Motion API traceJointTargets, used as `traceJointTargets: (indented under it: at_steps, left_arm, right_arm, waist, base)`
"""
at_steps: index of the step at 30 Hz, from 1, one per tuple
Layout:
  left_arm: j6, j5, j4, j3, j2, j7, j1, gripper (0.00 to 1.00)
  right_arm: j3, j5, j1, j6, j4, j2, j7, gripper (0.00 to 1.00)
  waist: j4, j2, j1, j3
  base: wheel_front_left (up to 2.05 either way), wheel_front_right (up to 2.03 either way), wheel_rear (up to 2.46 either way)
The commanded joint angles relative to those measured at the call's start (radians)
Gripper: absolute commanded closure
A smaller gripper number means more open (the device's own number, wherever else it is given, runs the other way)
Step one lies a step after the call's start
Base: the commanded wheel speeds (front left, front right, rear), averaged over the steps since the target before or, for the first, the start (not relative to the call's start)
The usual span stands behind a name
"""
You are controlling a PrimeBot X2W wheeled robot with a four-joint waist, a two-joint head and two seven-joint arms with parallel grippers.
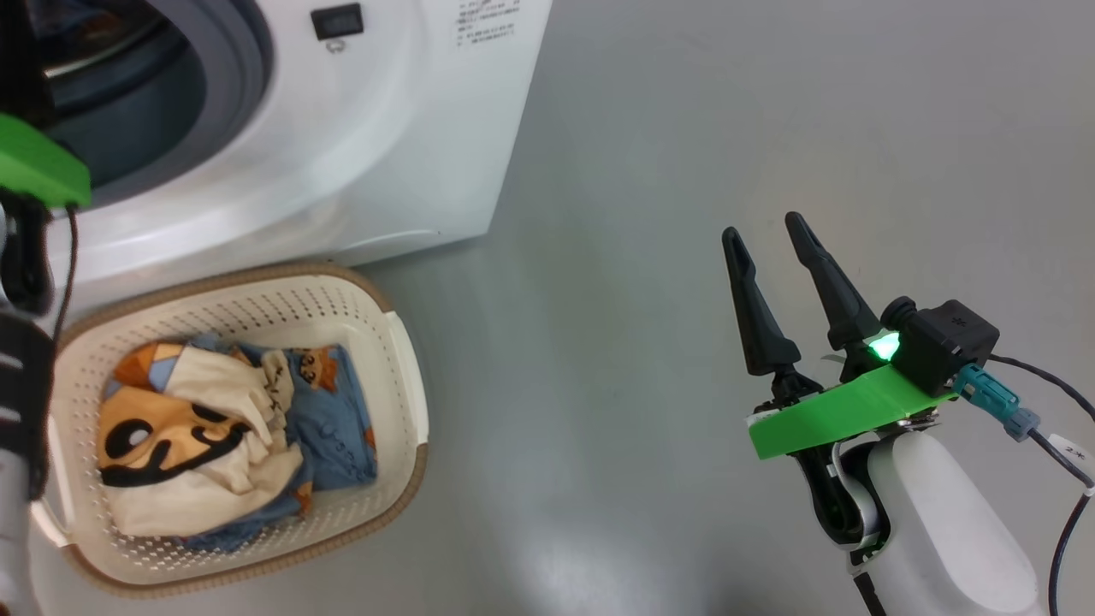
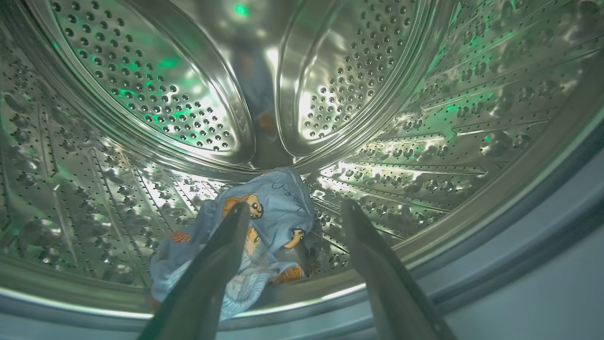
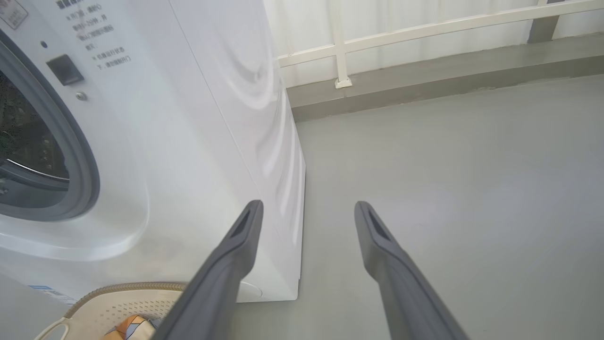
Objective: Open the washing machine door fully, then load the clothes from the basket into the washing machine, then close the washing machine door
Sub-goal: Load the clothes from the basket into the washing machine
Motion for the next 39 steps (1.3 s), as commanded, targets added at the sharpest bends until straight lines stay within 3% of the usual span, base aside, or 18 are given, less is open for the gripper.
traceJointTargets:
  at_steps: [1, 14, 25, 39]
  left_arm:
    - [-0.002, -0.010, -0.037, 0.012, 0.054, -0.006, 0.027, 0.00]
    - [-0.002, -0.002, -0.224, 0.075, 0.026, -0.006, 0.301, 0.00]
    - [-0.002, 0.041, -0.391, 0.147, -0.035, -0.006, 0.526, 0.00]
    - [0.001, 0.120, -0.559, 0.258, -0.125, -0.006, 0.806, 0.00]
  right_arm:
    - [0.015, 0.010, 0.003, 0.006, -0.015, 0.003, -0.008, 0.00]
    - [0.000, -0.007, 0.025, 0.006, 0.028, 0.003, -0.008, 0.00]
    - [-0.019, -0.014, 0.053, 0.006, 0.057, -0.001, -0.008, 0.00]
    - [0.002, 0.025, 0.100, 0.006, 0.086, -0.052, -0.008, 0.00]
  waist:
    - [0.016, 0.0000, 0.0000, -0.045]
    - [0.068, 0.0000, 0.0000, -0.203]
    - [0.123, 0.0000, 0.0000, -0.306]
    - [0.170, 0.0000, 0.0000, -0.438]
  base:
    - [0.00, 0.00, 0.00]
    - [0.00, 0.00, 0.00]
    - [0.00, 0.00, 0.00]
    - [0.00, 0.00, 0.00]
